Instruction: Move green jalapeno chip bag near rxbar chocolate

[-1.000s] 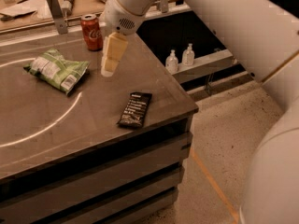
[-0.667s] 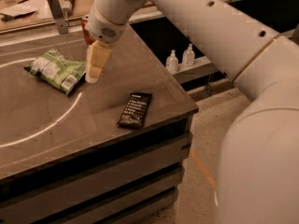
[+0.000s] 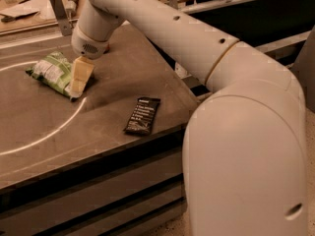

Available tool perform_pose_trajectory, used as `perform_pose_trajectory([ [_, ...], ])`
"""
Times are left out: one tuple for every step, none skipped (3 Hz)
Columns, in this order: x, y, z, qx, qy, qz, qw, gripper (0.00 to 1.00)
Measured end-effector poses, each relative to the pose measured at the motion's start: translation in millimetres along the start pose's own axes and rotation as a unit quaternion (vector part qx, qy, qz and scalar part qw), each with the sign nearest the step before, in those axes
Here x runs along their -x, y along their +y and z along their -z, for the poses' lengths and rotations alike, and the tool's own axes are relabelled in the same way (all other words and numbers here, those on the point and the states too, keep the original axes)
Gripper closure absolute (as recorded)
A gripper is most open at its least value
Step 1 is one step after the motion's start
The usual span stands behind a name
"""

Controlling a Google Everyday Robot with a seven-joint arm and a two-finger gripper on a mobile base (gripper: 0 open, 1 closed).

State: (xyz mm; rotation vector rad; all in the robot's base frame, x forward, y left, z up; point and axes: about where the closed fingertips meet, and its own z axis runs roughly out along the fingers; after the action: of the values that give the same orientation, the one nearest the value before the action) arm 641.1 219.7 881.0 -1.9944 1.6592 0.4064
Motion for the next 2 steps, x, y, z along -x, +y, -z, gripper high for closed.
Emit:
perform_pose_trajectory([
  [-2.8,-10.7,-26.6,0.008,0.000,-0.032,0.9995,0.00],
  [-2.9,-14.8,-44.8,0.022,-0.012,-0.054,0.9982,0.17],
])
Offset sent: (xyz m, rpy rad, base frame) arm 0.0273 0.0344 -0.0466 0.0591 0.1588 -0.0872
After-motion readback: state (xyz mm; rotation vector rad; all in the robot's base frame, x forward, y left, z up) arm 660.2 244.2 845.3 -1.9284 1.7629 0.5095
